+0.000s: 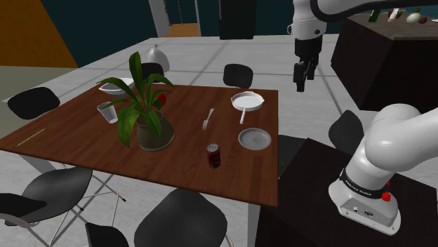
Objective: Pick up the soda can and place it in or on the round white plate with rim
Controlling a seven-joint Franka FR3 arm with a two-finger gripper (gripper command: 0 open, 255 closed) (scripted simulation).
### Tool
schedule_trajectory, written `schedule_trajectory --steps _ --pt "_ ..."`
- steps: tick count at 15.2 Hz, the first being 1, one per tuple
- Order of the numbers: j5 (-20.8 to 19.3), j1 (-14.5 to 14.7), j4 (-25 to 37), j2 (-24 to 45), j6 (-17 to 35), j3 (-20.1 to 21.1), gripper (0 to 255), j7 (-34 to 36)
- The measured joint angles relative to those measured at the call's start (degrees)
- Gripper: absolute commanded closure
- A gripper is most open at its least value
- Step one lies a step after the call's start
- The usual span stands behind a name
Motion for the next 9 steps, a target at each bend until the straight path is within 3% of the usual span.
schedule_trajectory --steps 2,9 --pt "0.3 0.1 -0.1 0.5 0.7 0.3 0 0.4" --pt "4.0 2.1 -3.9 7.7 12.8 4.0 0 5.4"
